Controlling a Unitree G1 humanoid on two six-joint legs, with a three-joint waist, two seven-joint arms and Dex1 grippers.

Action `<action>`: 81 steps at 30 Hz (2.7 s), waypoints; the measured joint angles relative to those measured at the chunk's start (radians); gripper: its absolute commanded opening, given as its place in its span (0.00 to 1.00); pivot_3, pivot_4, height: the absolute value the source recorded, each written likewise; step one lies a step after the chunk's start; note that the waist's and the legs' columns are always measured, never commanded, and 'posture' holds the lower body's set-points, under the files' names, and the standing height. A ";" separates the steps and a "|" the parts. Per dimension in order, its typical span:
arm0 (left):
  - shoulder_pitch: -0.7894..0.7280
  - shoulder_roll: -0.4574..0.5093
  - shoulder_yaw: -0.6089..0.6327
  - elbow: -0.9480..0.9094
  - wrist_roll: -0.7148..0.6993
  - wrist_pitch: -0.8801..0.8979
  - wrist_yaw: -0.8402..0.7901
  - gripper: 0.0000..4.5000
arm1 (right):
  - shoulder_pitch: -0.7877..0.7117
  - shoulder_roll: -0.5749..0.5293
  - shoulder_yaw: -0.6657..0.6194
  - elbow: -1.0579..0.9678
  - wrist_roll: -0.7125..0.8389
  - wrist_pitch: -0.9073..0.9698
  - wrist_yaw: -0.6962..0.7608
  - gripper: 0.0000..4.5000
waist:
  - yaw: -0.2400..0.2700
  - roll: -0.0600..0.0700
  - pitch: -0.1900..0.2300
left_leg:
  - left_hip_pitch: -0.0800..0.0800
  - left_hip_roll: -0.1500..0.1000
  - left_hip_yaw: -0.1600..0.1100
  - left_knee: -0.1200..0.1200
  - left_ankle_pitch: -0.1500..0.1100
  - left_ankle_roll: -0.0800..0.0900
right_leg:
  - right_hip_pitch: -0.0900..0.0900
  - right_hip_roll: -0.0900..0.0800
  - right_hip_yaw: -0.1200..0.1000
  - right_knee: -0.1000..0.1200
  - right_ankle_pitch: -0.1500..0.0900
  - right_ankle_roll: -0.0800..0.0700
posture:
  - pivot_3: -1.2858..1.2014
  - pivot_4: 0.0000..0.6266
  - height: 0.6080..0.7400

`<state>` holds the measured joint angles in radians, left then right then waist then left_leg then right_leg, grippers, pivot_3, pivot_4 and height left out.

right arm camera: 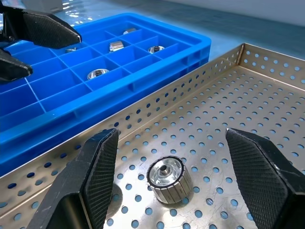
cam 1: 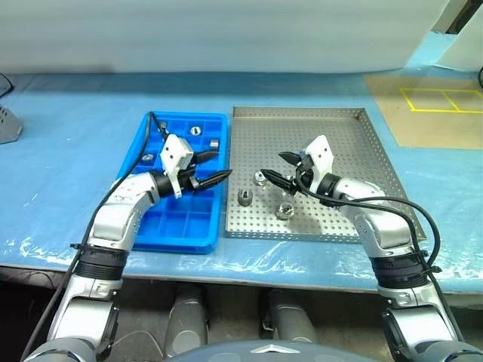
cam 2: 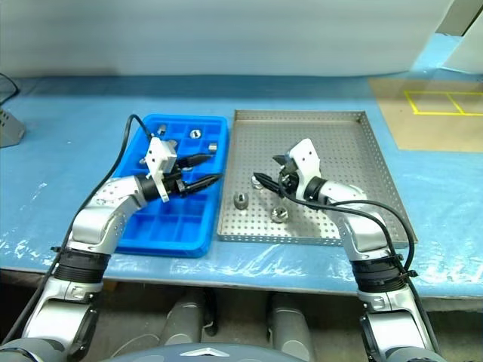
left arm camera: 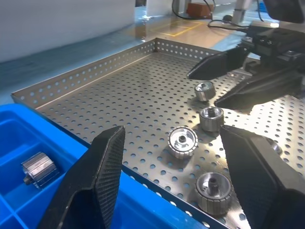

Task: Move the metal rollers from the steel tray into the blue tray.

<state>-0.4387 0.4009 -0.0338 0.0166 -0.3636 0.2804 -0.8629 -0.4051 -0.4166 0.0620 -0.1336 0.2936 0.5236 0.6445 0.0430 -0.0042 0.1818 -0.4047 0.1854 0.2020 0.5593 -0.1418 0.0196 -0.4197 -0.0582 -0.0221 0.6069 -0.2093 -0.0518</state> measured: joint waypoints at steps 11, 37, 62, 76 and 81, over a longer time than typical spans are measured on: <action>0.017 -0.003 0.000 -0.014 -0.004 0.015 0.006 0.74 | 0.030 0.004 0.000 0.000 -0.004 0.000 -0.014 0.81 | -0.001 0.000 0.000 | 0.000 0.000 0.000 0.000 0.000 0.000 | 0.000 0.000 0.000 0.000 0.000 0.000 | 0.46 0.24 1.00; -0.143 0.005 -0.019 0.122 0.017 -0.053 -0.097 0.74 | 0.037 -0.051 -0.022 -0.011 -0.001 0.000 0.001 0.81 | 0.001 0.000 0.000 | 0.000 0.000 0.000 0.002 0.000 0.000 | 0.001 0.000 0.000 0.000 0.000 0.000 | 0.43 0.24 1.00; -0.642 -0.081 -0.284 1.020 0.392 -0.665 -0.655 0.74 | 0.286 -0.037 -0.092 -0.242 -0.001 0.047 -0.178 0.81 | -0.056 0.000 0.000 | -0.001 -0.001 0.001 0.003 -0.002 0.004 | 0.002 0.000 0.000 -0.002 0.000 0.000 | 0.34 0.24 1.00; -0.687 -0.090 -0.393 1.072 0.514 -0.747 -0.637 0.74 | 0.283 0.016 -0.043 -0.236 -0.024 0.041 -0.209 0.81 | -0.059 0.000 0.000 | 0.001 -0.001 0.001 0.003 -0.002 0.004 | 0.004 0.000 0.000 -0.002 0.000 0.000 | 0.33 0.24 1.00; -0.693 -0.095 -0.408 1.077 0.558 -0.785 -0.614 0.74 | 0.308 0.016 -0.042 -0.236 -0.041 0.032 -0.215 0.81 | -0.062 0.000 0.000 | 0.002 0.000 0.001 0.003 -0.002 0.004 | 0.004 0.000 0.000 -0.002 0.000 0.000 | 0.33 0.24 1.00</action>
<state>-1.1315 0.3058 -0.4417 1.0937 0.1943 -0.5045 -1.4764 -0.0973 -0.4004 0.0200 -0.3694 0.2527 0.5557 0.4294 -0.0194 -0.0045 0.1817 -0.4026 0.1855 0.2029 0.5623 -0.1442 0.0237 -0.4156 -0.0579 -0.0221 0.6052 -0.2092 -0.0516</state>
